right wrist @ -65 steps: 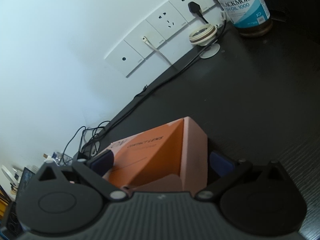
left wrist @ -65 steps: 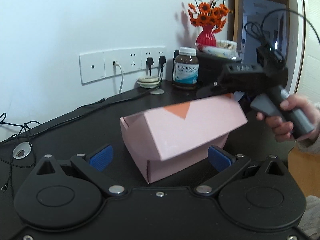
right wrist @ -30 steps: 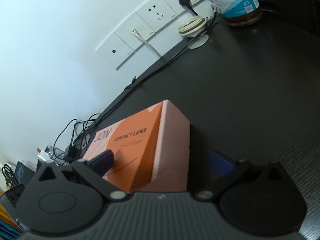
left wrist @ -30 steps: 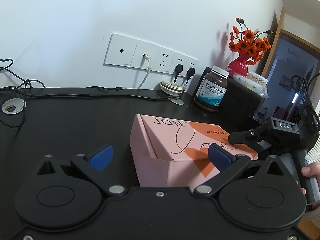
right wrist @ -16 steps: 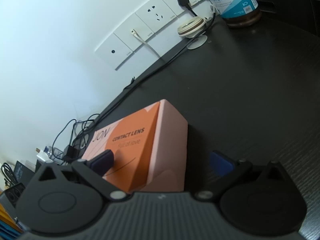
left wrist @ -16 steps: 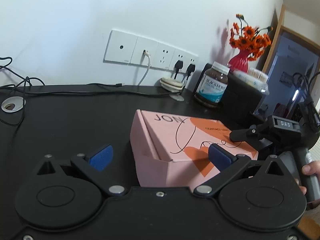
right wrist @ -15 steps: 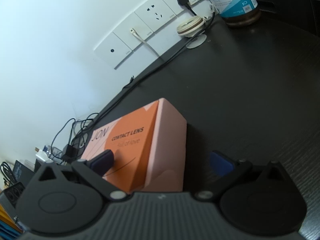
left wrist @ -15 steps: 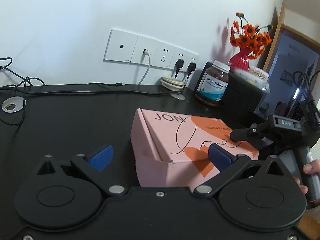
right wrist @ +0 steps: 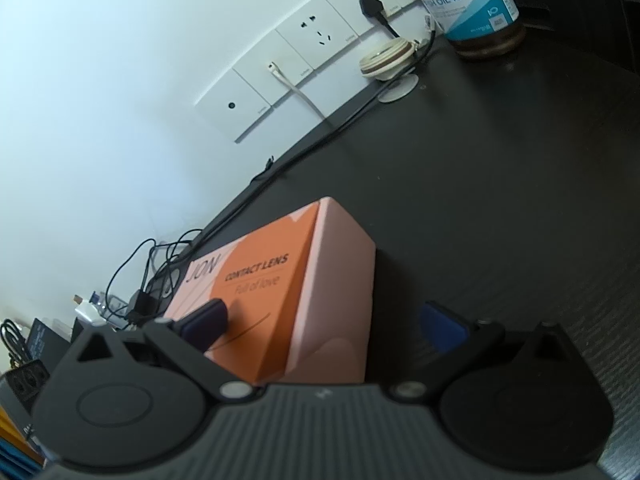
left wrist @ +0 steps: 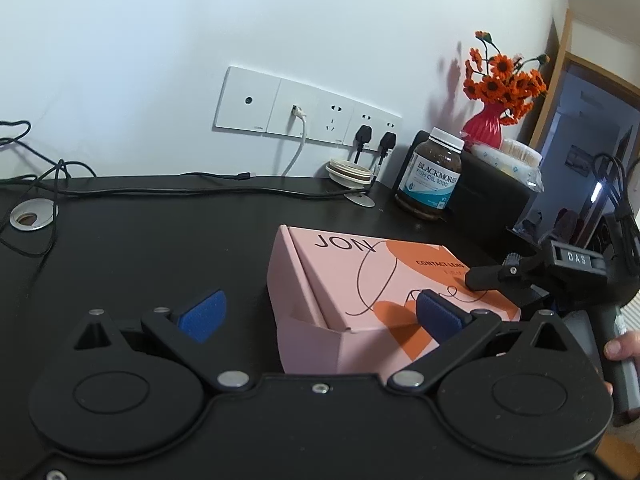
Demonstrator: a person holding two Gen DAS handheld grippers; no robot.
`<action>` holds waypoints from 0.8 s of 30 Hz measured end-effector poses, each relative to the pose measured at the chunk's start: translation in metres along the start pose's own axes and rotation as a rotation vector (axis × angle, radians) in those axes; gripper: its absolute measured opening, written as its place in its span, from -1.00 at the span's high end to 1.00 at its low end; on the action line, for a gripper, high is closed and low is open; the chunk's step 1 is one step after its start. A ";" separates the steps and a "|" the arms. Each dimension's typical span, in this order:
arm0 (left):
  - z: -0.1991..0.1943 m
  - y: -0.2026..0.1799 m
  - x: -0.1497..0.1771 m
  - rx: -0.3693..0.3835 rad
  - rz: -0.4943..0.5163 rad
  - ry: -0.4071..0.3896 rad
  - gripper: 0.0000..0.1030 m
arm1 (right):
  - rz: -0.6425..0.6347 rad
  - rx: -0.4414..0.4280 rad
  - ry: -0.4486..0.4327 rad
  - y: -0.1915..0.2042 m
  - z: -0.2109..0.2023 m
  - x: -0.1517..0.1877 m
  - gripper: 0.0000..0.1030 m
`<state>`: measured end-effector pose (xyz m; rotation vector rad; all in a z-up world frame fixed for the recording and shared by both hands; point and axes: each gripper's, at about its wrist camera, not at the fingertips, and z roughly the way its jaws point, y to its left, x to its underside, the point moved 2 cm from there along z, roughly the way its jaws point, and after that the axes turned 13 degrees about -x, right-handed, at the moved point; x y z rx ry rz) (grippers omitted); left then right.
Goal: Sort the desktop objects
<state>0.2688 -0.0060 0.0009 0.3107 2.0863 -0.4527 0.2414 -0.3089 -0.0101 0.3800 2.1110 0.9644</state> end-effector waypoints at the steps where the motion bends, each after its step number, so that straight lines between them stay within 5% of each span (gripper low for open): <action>1: 0.000 0.000 0.000 -0.004 -0.002 -0.002 -1.00 | -0.006 0.001 -0.002 0.000 0.000 0.000 -0.99; 24: 0.001 -0.006 0.004 -0.059 0.063 -0.018 -1.00 | -0.059 0.009 -0.018 0.002 0.001 0.003 -0.99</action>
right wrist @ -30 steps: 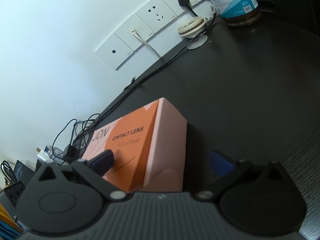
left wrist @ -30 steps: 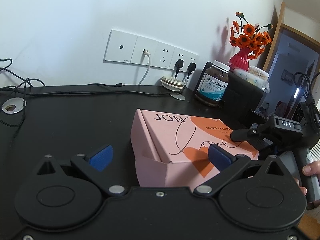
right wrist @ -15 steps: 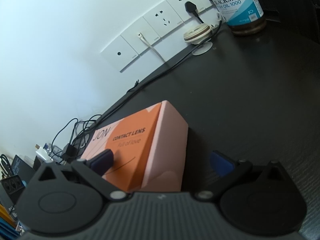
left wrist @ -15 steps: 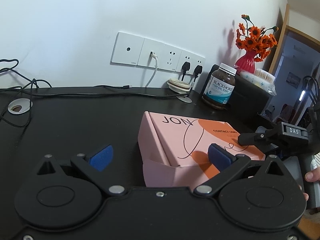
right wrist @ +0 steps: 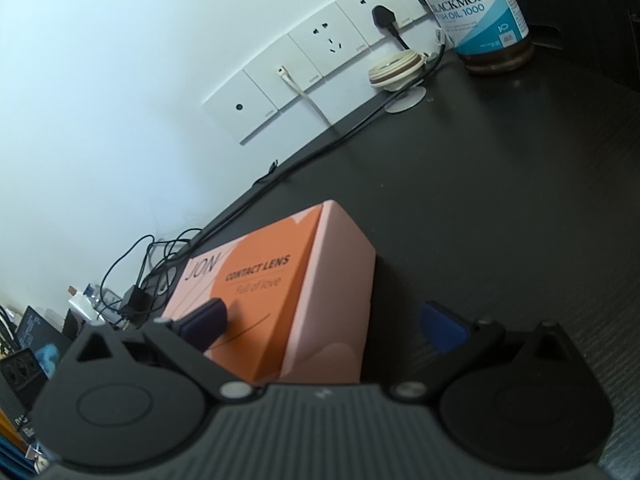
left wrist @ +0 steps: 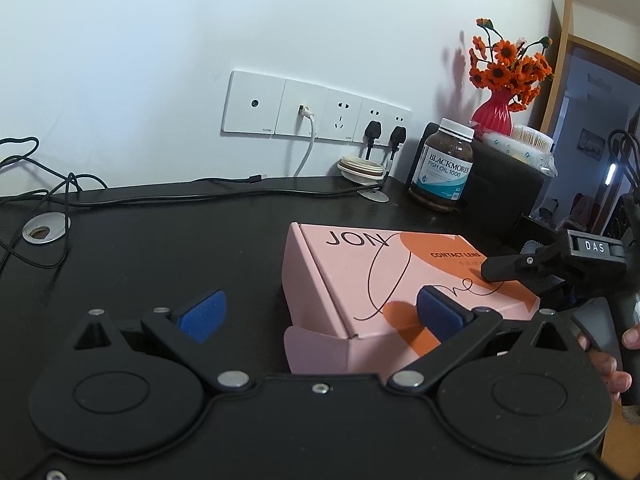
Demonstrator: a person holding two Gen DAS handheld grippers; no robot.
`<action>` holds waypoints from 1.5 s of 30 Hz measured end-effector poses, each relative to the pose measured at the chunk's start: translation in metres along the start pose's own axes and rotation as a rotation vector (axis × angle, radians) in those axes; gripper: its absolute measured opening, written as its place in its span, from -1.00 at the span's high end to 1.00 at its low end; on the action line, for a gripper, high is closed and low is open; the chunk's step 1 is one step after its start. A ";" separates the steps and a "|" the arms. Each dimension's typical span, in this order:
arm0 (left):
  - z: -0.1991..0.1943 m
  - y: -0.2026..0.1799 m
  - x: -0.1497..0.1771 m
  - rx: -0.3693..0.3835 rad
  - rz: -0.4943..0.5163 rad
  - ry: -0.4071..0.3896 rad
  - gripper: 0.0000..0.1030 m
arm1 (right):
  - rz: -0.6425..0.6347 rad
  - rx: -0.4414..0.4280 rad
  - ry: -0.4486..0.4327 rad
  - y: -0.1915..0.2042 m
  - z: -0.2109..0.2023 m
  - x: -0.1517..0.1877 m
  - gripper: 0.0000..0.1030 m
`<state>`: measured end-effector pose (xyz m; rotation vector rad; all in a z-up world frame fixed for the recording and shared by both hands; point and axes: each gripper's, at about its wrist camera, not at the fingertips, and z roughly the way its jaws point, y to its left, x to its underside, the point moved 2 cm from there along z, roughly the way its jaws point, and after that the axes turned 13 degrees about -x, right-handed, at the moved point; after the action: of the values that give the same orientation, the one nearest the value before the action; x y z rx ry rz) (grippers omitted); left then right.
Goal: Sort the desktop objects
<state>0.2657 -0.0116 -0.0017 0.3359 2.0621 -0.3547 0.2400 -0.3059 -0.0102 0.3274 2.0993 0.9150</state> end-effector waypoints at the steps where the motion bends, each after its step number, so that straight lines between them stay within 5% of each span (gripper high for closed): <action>1: 0.000 0.000 0.000 0.001 -0.001 0.000 -1.00 | -0.002 0.001 -0.001 0.000 0.000 0.000 -0.99; 45: -0.003 -0.003 0.000 -0.023 0.038 -0.026 -1.00 | -0.022 0.006 -0.011 0.002 -0.002 0.002 -0.99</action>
<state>0.2622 -0.0137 0.0003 0.3546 2.0300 -0.3111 0.2372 -0.3049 -0.0094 0.3113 2.0920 0.8926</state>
